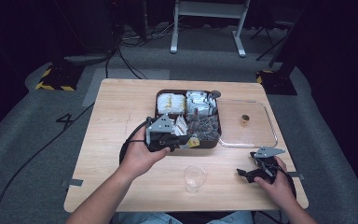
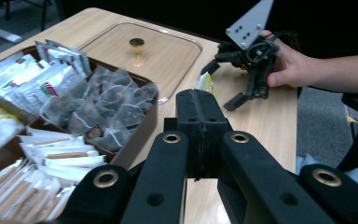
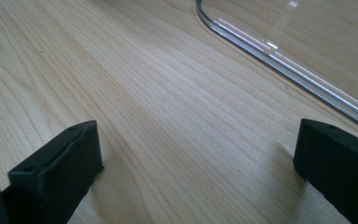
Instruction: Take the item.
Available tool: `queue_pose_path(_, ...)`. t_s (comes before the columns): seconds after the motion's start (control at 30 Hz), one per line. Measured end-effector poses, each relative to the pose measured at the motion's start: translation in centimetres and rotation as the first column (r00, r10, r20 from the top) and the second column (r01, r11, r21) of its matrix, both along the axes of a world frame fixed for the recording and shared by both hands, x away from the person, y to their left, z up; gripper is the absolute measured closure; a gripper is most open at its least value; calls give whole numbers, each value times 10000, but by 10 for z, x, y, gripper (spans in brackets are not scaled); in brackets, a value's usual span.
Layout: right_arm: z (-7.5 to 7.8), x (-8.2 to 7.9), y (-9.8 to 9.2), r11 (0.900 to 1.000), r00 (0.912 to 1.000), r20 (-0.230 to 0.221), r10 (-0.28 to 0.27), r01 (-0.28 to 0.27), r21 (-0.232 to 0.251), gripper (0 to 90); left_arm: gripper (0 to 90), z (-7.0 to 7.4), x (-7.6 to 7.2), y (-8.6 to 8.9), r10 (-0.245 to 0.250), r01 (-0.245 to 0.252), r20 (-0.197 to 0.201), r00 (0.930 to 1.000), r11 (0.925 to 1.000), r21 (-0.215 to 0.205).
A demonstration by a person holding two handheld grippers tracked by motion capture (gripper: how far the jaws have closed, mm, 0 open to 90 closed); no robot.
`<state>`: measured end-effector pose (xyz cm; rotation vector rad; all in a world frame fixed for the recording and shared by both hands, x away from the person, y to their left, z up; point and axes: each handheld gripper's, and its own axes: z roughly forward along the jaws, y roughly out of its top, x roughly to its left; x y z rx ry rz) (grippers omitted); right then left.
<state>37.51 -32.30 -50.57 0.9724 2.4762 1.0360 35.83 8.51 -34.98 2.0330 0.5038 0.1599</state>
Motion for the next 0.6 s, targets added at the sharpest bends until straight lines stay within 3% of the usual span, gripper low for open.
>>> queue_pose_path(0.37,0,0,0,10000,10000,0,-3,3,-1,9,900,-18,-25,-12,-655,654,-49,9978,9978,-97)
queue_pose_path(0.6,0,0,0,10000,10000,-6,-8,8,1,9,900,-26,-31,-18,-877,877,-118,9961,9961,-22)
